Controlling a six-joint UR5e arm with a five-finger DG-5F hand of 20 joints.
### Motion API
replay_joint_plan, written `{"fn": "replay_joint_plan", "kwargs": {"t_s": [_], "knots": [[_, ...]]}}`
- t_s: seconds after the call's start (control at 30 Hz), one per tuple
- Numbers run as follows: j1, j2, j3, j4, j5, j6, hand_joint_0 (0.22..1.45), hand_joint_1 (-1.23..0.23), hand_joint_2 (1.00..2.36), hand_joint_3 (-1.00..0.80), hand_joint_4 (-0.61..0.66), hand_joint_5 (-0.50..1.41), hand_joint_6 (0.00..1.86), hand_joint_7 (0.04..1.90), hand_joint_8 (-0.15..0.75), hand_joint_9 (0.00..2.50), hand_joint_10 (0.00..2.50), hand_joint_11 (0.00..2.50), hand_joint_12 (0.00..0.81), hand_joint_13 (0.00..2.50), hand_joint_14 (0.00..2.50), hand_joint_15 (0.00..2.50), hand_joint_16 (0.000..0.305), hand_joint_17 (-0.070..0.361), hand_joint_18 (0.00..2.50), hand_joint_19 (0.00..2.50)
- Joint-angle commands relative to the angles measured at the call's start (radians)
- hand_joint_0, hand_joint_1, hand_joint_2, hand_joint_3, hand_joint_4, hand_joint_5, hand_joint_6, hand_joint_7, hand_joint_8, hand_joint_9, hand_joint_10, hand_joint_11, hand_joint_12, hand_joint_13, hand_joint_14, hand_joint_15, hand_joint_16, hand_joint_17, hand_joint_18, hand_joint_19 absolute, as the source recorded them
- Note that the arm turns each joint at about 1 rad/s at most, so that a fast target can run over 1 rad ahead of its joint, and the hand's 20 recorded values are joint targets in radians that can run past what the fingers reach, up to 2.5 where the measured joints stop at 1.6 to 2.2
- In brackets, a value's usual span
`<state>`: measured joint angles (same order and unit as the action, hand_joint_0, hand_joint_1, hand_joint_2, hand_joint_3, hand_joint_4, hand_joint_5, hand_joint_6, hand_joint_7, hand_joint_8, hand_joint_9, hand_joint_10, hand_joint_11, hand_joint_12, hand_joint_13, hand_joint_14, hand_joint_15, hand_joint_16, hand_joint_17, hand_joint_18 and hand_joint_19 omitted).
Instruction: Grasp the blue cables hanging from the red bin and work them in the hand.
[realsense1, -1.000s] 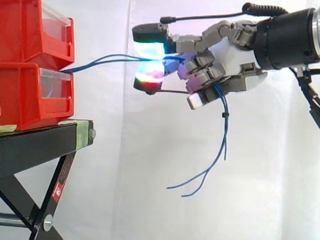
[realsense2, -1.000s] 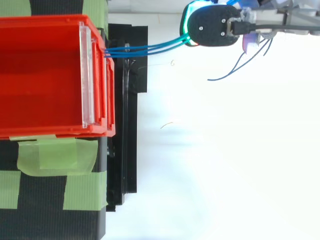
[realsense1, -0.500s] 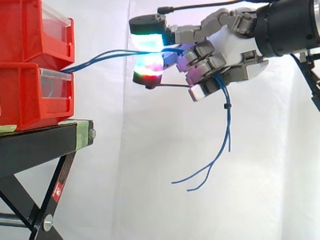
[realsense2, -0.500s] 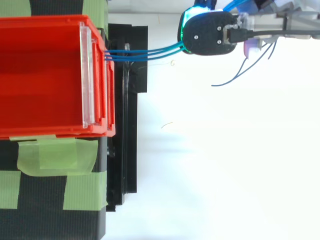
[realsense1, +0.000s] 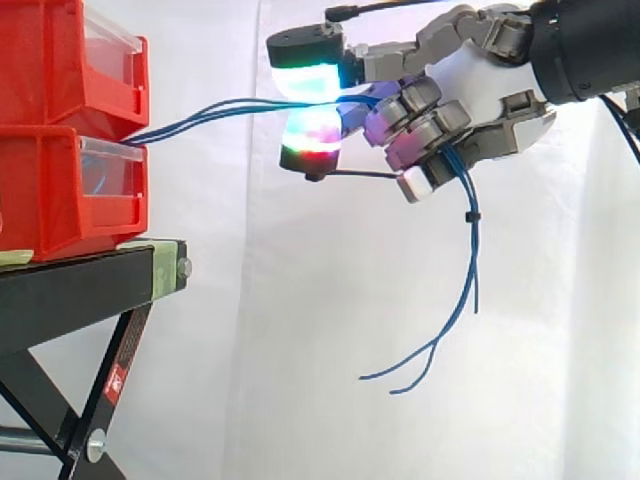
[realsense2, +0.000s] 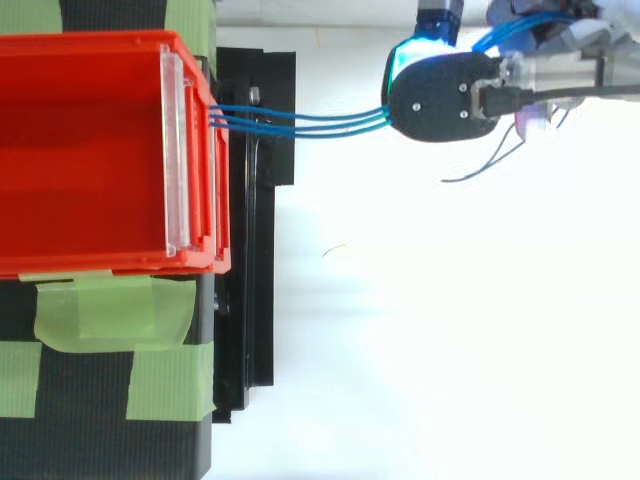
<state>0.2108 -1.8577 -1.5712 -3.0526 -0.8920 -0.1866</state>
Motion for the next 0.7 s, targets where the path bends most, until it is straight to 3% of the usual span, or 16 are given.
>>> {"fn": "replay_joint_plan", "kwargs": {"t_s": [0.0,0.33,0.53,0.67], "knots": [[0.004,0.002,0.000,-0.020,-0.007,0.012,0.89,-0.58,1.02,-0.33,0.24,0.13,1.10,1.13,0.362,0.85,2.50,2.36,0.541,1.16,2.50,1.64,0.058,0.130,1.36,0.65],[0.004,0.002,-0.001,-0.025,-0.036,0.016,0.89,-0.63,1.02,-0.36,0.23,0.11,1.05,1.12,0.360,0.78,2.50,2.40,0.530,1.12,2.50,1.68,0.056,0.126,1.30,0.70],[0.004,0.000,0.000,-0.023,-0.036,0.016,0.90,-0.66,1.02,-0.37,0.23,0.09,1.06,1.11,0.363,0.76,2.50,2.39,0.530,1.10,2.50,1.67,0.056,0.125,1.28,0.73],[0.006,0.000,-0.001,-0.022,-0.038,0.012,0.90,-0.67,1.02,-0.28,0.21,0.07,1.10,1.11,0.355,0.71,2.50,2.44,0.533,1.08,2.50,1.68,0.056,0.126,1.27,0.73]]}}
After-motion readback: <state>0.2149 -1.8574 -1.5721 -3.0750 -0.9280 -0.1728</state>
